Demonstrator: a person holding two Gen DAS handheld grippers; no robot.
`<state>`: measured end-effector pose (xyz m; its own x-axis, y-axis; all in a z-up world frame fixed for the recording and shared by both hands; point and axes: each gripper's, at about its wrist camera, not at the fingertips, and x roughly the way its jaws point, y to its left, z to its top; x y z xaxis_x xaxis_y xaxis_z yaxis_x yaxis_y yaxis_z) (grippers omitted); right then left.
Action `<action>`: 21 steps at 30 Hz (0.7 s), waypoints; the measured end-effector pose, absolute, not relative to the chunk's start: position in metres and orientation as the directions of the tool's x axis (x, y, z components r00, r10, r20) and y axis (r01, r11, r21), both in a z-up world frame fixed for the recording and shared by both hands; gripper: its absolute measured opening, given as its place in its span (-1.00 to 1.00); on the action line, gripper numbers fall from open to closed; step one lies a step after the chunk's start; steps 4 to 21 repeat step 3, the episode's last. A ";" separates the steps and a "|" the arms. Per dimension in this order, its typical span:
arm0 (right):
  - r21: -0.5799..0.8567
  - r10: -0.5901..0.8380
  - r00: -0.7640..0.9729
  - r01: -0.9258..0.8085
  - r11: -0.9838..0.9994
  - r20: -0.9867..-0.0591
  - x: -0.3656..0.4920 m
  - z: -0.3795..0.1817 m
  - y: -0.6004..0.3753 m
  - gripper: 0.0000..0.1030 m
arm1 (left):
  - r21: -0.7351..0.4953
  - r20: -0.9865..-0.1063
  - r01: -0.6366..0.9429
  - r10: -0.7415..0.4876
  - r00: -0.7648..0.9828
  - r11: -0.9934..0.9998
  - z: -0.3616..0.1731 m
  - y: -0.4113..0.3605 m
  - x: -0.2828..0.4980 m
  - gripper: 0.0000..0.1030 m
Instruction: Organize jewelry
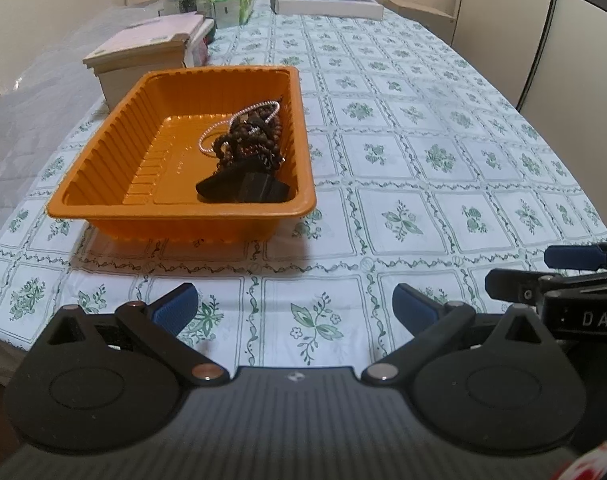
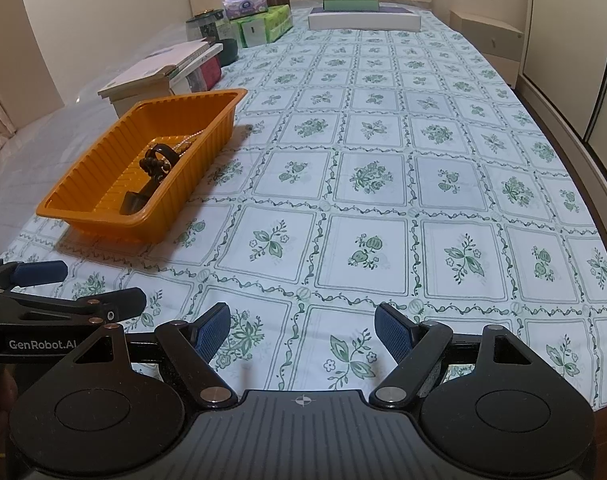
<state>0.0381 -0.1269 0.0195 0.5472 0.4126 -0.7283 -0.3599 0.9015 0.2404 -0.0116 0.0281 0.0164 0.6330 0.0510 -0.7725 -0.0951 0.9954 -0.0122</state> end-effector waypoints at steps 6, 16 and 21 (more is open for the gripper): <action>0.240 0.413 0.548 -0.360 0.901 -0.728 0.038 0.020 -0.127 0.53 | -0.013 -0.768 -0.093 0.049 0.639 0.996 0.018 0.029 -0.011 1.00; 0.240 0.413 0.548 -0.360 0.901 -0.728 0.038 0.020 -0.127 0.53 | -0.013 -0.768 -0.093 0.049 0.639 0.996 0.018 0.029 -0.011 1.00; 0.240 0.413 0.548 -0.360 0.901 -0.728 0.038 0.020 -0.127 0.53 | -0.013 -0.768 -0.093 0.049 0.639 0.996 0.018 0.029 -0.011 1.00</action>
